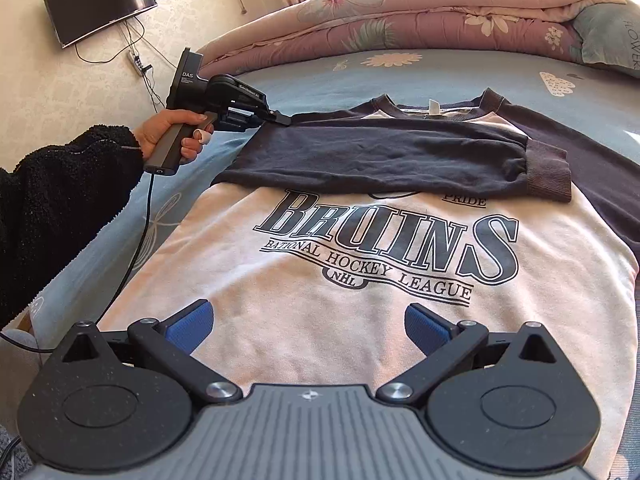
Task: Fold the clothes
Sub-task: 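Close the left gripper on the folded sleeve near the cuff, then pull the folded sleeve straight across the body with the left gripper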
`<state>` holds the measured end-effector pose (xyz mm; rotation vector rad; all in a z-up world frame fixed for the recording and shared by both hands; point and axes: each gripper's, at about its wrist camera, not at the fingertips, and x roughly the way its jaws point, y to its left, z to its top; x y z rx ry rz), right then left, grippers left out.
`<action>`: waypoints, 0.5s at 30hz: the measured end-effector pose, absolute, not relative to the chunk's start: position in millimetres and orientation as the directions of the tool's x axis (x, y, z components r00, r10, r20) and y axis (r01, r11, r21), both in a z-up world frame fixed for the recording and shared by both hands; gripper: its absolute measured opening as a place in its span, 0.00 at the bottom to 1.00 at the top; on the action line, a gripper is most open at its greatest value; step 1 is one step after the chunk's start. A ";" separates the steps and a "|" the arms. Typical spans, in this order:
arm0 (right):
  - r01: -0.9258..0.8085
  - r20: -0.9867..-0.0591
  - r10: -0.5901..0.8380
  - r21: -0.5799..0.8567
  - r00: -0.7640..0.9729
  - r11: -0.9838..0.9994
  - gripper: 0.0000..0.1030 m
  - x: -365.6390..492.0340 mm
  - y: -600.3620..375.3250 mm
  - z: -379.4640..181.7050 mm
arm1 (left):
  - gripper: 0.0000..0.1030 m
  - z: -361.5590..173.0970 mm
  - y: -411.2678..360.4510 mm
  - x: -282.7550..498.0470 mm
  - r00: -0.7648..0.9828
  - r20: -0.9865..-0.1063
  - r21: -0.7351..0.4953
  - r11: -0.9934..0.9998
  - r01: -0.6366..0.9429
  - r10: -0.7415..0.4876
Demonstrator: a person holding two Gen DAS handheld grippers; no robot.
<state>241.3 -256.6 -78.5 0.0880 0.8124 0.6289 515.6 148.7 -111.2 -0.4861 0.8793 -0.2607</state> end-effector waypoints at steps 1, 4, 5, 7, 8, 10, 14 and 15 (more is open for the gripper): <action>-0.490 -0.649 0.557 0.308 0.518 0.815 1.00 241.3 -257.5 -77.9 | 0.06 -110.9 149.7 516.2 0.618 -0.673 -0.507 0.862 0.014 -0.406; -0.486 -0.642 0.559 0.314 0.525 0.816 1.00 240.6 -260.0 -75.3 | 0.12 -110.1 152.9 518.0 0.622 -0.678 -0.503 0.864 -0.006 -0.390; -0.488 -0.638 0.562 0.314 0.527 0.815 1.00 239.9 -260.2 -73.6 | 0.12 -106.1 155.3 516.7 0.628 -0.690 -0.479 0.877 -0.025 -0.359; -0.491 -0.629 0.565 0.312 0.535 0.813 1.00 238.2 -260.4 -69.8 | 0.11 -96.5 160.9 513.3 0.638 -0.716 -0.421 0.905 -0.070 -0.283; -0.496 -0.624 0.568 0.311 0.537 0.811 1.00 237.2 -260.2 -67.7 | 0.10 -90.2 159.8 509.6 0.638 -0.724 -0.396 0.915 -0.073 -0.262; -0.500 -0.612 0.576 0.316 0.542 0.807 1.00 235.4 -260.9 -63.7 | 0.14 -76.9 155.9 501.2 0.635 -0.739 -0.348 0.935 -0.071 -0.227; -0.499 -0.594 0.585 0.327 0.553 0.803 1.00 233.6 -262.5 -57.9 | 0.54 -53.3 108.2 475.4 0.601 -0.728 -0.327 0.938 0.118 -0.330; -0.498 -0.589 0.587 0.329 0.555 0.802 1.00 233.2 -262.9 -56.6 | 0.65 -51.4 95.1 468.6 0.591 -0.721 -0.329 0.930 0.167 -0.361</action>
